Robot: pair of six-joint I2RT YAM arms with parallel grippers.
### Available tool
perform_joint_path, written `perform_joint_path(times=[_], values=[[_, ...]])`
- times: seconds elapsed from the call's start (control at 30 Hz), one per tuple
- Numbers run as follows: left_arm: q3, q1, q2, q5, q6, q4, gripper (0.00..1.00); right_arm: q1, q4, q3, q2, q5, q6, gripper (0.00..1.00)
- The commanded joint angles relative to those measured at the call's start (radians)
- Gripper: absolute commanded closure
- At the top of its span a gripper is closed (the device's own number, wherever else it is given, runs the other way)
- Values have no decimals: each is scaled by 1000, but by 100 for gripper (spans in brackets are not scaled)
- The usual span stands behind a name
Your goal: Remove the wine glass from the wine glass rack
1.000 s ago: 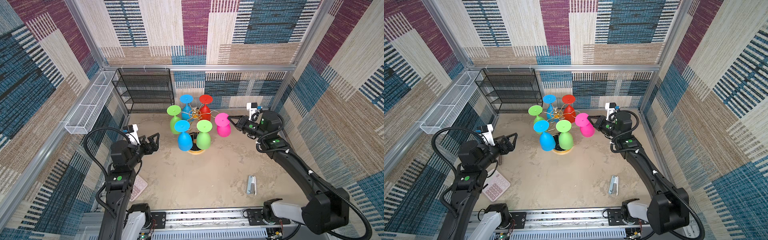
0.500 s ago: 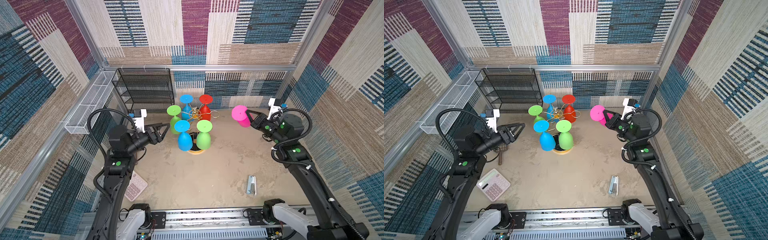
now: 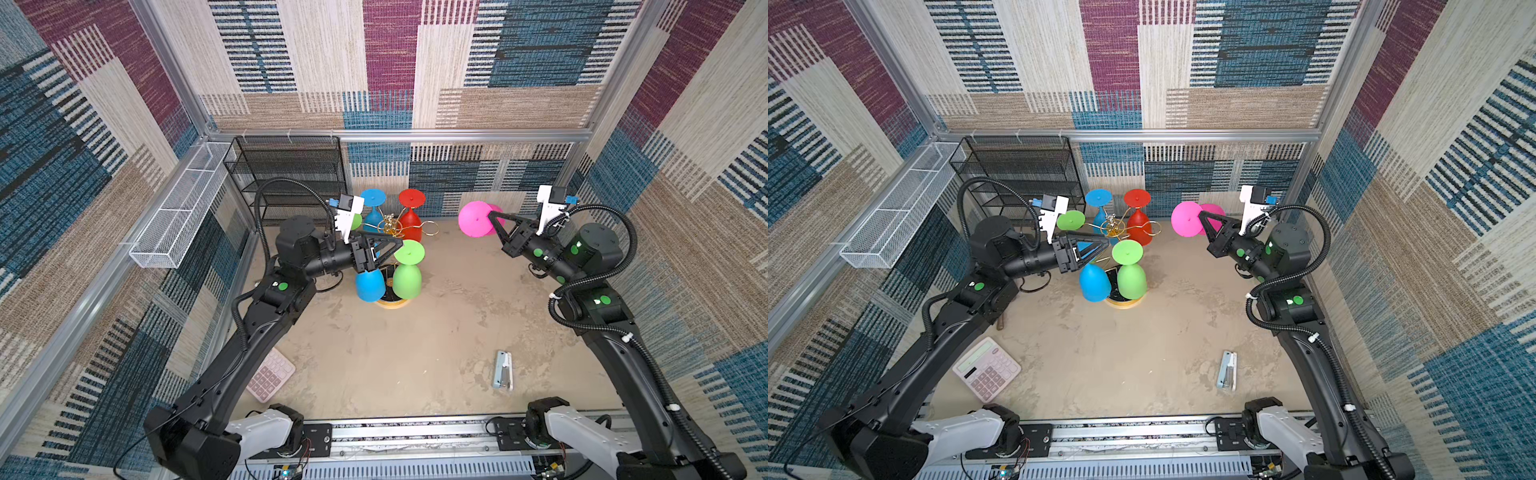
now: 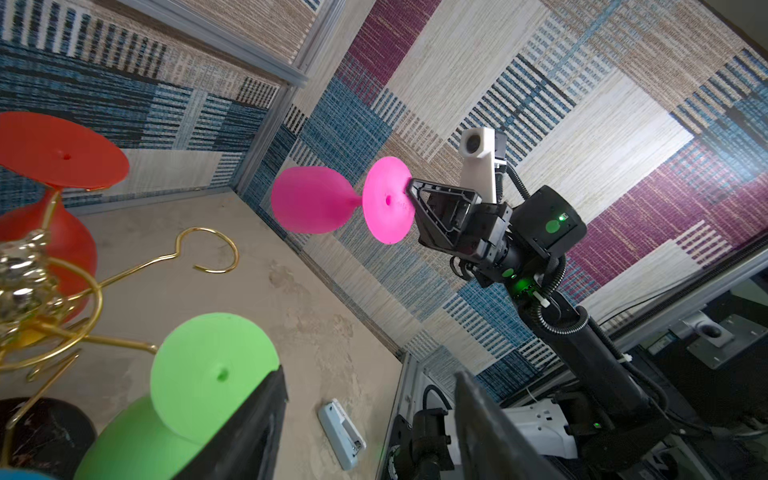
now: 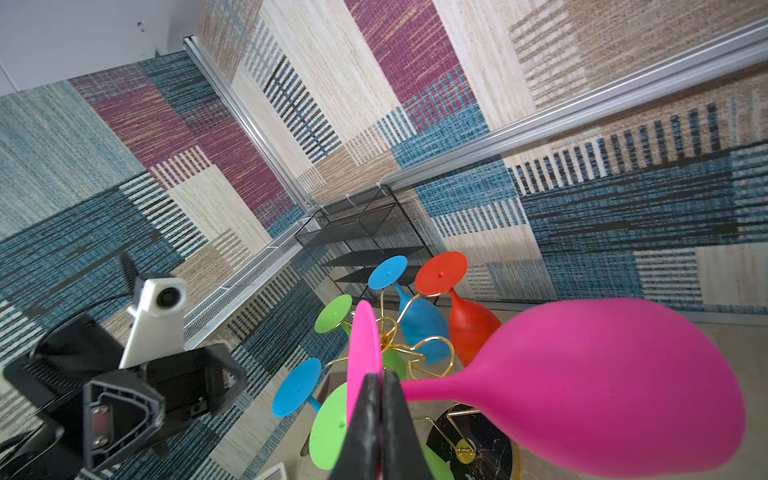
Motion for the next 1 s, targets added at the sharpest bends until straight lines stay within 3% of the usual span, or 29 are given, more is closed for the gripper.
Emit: perform_joint_path(times=[0.0, 0.33, 0.6, 0.77, 0.97], values=[[44, -35, 65, 44, -66, 132, 36, 33, 44, 23, 1, -48, -37, 100], [110, -94, 177, 64, -129, 298, 37, 127, 82, 24, 22, -92, -15, 100], [126, -122, 224, 58, -135, 319, 41, 171, 96, 31, 46, -92, -6, 100], [140, -141, 244, 79, -164, 360, 53, 188, 106, 27, 61, -81, -7, 100], [141, -148, 250, 104, -205, 399, 79, 202, 119, 32, 79, -78, -11, 100]])
